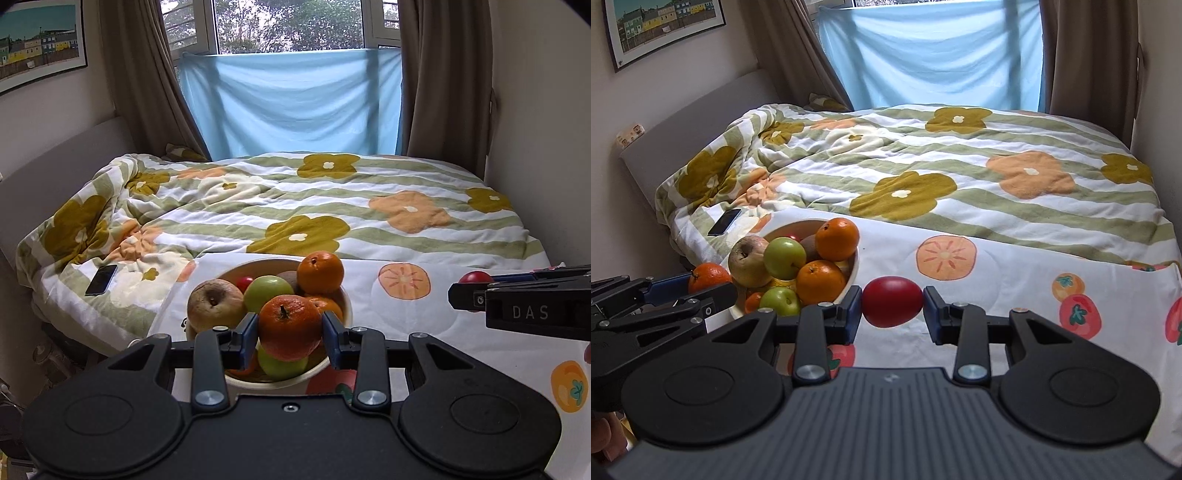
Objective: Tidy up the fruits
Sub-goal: 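Carry the mandarin in the left tool while the right tool carries the tomato to the bowl, then open the left tool over the bowl while the right tool releases the tomato into it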
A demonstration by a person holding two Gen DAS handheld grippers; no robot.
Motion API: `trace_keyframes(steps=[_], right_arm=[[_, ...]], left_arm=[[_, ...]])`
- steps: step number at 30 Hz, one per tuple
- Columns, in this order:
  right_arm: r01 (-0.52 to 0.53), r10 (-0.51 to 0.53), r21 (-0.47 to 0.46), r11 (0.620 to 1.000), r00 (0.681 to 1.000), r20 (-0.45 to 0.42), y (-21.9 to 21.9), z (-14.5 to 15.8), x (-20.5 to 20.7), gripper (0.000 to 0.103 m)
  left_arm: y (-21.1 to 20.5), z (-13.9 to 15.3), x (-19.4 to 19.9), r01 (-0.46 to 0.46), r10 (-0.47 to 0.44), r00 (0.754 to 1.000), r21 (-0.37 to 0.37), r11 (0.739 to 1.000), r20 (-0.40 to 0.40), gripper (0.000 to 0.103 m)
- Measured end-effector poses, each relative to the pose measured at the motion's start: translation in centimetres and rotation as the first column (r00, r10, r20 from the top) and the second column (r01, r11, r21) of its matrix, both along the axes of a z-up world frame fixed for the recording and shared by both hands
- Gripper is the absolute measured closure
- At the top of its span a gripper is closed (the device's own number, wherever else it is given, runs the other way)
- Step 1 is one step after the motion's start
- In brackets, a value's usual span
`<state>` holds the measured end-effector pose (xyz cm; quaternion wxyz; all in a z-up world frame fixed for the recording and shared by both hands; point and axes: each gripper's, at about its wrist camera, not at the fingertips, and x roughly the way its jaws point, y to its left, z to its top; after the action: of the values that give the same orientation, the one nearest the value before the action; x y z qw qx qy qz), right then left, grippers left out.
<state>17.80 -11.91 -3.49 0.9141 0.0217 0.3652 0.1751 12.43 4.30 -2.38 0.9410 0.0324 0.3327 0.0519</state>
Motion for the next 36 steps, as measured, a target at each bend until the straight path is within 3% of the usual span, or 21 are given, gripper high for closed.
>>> trace_keyframes(steps=[13, 25, 27, 28, 29, 36], right_arm=[[0.049, -0.049, -0.013, 0.999, 0.996, -0.069, 9.7, -3.4, 1.8, 0.052], [0.119, -0.121, -0.027, 0.992, 0.988, -0.093, 11.9, -5.3, 3.1, 0.052], [0.125, -0.127, -0.03, 0.992, 0.987, -0.095, 11.9, -5.3, 3.2, 0.052], [0.125, -0.128, -0.032, 0.992, 0.987, -0.094, 12.0, -5.3, 3.2, 0.052], [0.126, -0.128, -0.033, 0.992, 0.987, -0.094, 12.0, -5.3, 3.2, 0.053], [0.109, -0.111, -0.027, 0.994, 0.989, -0.095, 13.1, -4.9, 3.6, 0.053]], left_arm=[[8.7, -5.0, 4.2, 0.075, -0.075, 0.992, 0.001, 0.997, -0.103, 0.062], [10.7, -7.5, 5.8, 0.153, -0.157, 0.977, -0.042, 0.987, -0.141, 0.06], [10.9, -7.4, 5.7, 0.158, -0.163, 0.978, -0.053, 0.986, -0.132, 0.038], [11.1, -7.1, 5.5, 0.162, -0.168, 0.979, -0.06, 0.985, -0.117, 0.021], [11.3, -6.7, 5.2, 0.165, -0.17, 0.981, -0.057, 0.985, -0.095, 0.014], [11.9, -5.4, 3.8, 0.196, -0.198, 0.978, -0.031, 0.98, -0.068, 0.014]])
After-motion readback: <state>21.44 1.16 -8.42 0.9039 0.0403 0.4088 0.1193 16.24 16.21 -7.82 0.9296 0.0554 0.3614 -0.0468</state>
